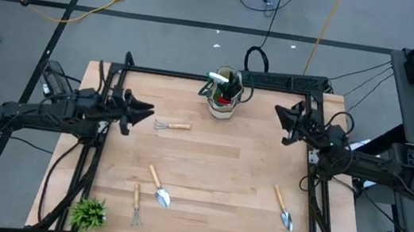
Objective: Pick & Place Garden tools in Gardening bag
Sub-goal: Put the top hand rake into the gardening bag
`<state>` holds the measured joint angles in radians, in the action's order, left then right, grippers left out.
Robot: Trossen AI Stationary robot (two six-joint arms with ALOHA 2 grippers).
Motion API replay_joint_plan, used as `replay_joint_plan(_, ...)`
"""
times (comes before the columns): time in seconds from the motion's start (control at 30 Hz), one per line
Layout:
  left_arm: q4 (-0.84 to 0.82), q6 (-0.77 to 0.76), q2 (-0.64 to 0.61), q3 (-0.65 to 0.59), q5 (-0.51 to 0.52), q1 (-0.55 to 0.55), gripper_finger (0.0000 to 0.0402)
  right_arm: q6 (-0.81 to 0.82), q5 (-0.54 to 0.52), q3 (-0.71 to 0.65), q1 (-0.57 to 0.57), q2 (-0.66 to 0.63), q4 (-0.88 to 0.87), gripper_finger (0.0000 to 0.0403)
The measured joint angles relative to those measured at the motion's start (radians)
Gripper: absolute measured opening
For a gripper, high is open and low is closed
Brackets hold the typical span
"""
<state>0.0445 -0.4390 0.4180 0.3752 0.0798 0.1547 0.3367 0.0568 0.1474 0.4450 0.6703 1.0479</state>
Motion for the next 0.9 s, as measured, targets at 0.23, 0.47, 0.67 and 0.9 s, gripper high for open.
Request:
replay_joint_plan(0.23, 0.0, -0.043, 0.104, 0.01, 0.045, 0.0, 0.0145, 0.003, 0.001, -0.025, 0.0, -0.005, -0.001, 0.0)
replay_joint_plan(0.47, -0.036, -0.004, 0.293, 0.079, 0.052, 0.0, 0.0145, 0.015, 0.001, -0.029, 0.0, -0.005, 0.0, 0.0)
replay_joint_plan(0.67, -0.242, 0.086, 0.46, 0.218, 0.054, 0.0, 0.0145, 0.015, 0.001, -0.029, 0.0, -0.005, 0.0, 0.0)
replay_joint_plan(0.9, -0.484, 0.202, 0.654, 0.406, 0.081, 0.002, 0.0145, 0.015, -0.001, -0.029, 0.0, -0.005, -0.001, 0.0)
